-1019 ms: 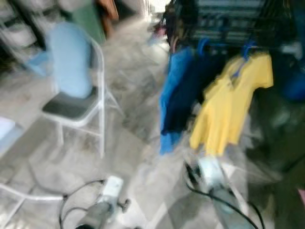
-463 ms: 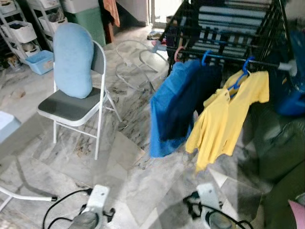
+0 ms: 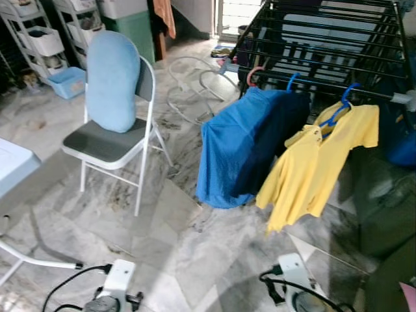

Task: Hang hanger

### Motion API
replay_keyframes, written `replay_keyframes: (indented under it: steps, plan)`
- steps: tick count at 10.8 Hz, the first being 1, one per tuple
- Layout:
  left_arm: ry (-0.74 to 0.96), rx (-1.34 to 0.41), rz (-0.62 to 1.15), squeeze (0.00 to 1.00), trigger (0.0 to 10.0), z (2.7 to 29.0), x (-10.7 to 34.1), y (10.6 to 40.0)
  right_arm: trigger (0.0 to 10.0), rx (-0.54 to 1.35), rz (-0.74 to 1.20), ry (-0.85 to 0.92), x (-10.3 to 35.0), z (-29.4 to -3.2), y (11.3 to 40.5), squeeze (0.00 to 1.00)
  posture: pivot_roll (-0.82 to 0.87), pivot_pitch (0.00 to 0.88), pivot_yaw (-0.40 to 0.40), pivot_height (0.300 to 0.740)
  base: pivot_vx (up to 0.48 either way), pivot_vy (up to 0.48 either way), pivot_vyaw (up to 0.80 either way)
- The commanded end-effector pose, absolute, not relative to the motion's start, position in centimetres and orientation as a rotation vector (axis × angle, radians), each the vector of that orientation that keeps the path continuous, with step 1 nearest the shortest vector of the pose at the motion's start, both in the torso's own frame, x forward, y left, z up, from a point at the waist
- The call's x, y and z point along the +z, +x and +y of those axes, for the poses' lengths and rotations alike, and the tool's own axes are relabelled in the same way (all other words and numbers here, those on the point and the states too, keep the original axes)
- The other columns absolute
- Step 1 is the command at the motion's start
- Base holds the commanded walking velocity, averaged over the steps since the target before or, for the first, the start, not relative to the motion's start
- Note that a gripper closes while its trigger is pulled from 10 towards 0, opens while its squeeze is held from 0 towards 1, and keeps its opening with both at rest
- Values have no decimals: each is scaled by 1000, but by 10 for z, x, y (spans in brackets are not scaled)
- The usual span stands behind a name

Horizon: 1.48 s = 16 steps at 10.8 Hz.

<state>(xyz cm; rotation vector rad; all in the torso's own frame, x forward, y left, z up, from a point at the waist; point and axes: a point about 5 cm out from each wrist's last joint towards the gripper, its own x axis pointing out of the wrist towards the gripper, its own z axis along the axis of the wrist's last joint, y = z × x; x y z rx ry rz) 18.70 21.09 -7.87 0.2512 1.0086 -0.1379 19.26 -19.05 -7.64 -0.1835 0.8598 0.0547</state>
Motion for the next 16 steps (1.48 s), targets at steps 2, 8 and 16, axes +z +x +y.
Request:
replay_keyframes:
  steps: [2, 8, 16]
  plan:
    - [260, -166, 983, 0, 10000, 194, -75, 200, 10000, -44, 911, -125, -84, -201, 174, 0, -78, 26, 51, 740, 0, 0, 0]
    - [300, -184, 960, 0, 10000, 203, -68, 211, 10000, -110, 932, -115, -87, -209, 167, 0, -104, 92, 93, 740, 0, 294, -315]
    - [282, -277, 949, 0, 10000, 194, -69, 209, 10000, -94, 851, -77, -81, -195, 180, 0, -141, 132, 121, 740, 0, 480, -59]
